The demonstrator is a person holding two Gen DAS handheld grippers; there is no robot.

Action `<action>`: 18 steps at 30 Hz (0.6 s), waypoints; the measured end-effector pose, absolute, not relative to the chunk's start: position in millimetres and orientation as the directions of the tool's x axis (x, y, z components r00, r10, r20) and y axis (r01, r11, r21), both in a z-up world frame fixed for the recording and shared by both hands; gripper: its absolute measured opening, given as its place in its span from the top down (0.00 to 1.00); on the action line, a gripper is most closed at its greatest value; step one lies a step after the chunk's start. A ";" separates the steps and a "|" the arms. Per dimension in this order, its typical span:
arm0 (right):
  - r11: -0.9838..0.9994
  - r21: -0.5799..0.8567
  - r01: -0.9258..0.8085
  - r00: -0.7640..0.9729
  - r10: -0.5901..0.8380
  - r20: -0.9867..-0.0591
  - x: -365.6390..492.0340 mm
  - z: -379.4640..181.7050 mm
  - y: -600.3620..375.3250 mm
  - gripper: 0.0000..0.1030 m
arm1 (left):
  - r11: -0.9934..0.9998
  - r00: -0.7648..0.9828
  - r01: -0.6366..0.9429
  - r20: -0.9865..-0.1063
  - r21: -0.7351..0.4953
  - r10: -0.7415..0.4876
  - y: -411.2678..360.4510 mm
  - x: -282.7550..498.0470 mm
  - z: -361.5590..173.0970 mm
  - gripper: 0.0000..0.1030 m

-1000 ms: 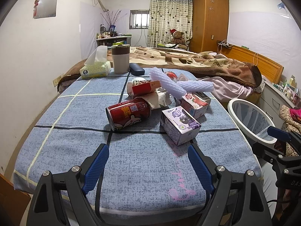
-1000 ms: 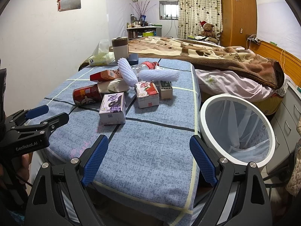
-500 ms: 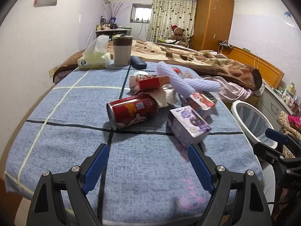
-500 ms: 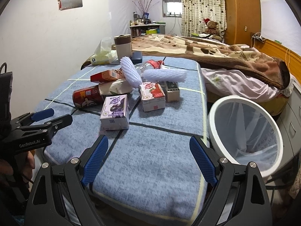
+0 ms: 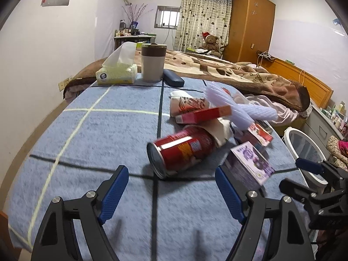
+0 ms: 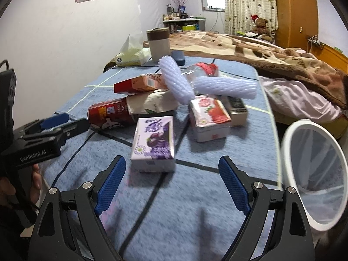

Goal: Collect trash
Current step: 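Grasp the red can with the left tool while the right tool grasps the purple carton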

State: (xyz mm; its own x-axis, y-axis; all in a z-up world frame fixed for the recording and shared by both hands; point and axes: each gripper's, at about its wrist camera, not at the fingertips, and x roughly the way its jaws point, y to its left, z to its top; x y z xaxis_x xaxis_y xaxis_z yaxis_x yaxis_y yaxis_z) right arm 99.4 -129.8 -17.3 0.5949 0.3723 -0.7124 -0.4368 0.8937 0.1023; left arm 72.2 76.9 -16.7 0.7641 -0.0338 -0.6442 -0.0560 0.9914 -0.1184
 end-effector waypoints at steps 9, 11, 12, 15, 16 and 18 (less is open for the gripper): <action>0.896 0.095 -0.434 0.568 0.354 -0.743 110.8 -29.0 -113.1 0.22 | 0.994 0.771 0.004 -0.632 -0.111 -0.074 91.5 100.6 -16.2 0.20; 0.899 0.089 -0.430 0.565 0.344 -0.750 112.2 -30.5 -111.5 0.30 | 0.993 0.769 0.021 -0.633 -0.113 -0.088 92.8 107.1 -17.7 0.20; 0.900 0.085 -0.428 0.562 0.339 -0.755 113.4 -31.8 -111.3 0.35 | 0.993 0.766 0.038 -0.634 -0.114 -0.102 93.0 111.2 -18.8 0.20; 0.901 0.084 -0.425 0.557 0.333 -0.761 111.9 -33.7 -112.8 0.44 | 0.989 0.755 0.085 -0.641 -0.117 -0.140 91.7 119.5 -22.1 0.20; 0.903 0.084 -0.422 0.558 0.331 -0.761 110.2 -33.0 -114.9 0.45 | 0.986 0.750 0.110 -0.641 -0.123 -0.163 90.7 122.9 -23.4 0.20; 0.905 0.081 -0.418 0.562 0.327 -0.760 109.9 -31.4 -117.1 0.45 | 0.981 0.738 0.142 -0.647 -0.129 -0.192 89.5 128.9 -25.4 0.20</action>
State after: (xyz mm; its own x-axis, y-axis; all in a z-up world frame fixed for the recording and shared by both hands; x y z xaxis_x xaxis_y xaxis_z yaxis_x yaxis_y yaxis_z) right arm 109.9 -117.1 -31.4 0.5617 0.3275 -0.7598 -0.4185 0.9046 0.0806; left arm 128.9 89.5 -25.4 0.7384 -0.1917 -0.6466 0.1421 0.9815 -0.1286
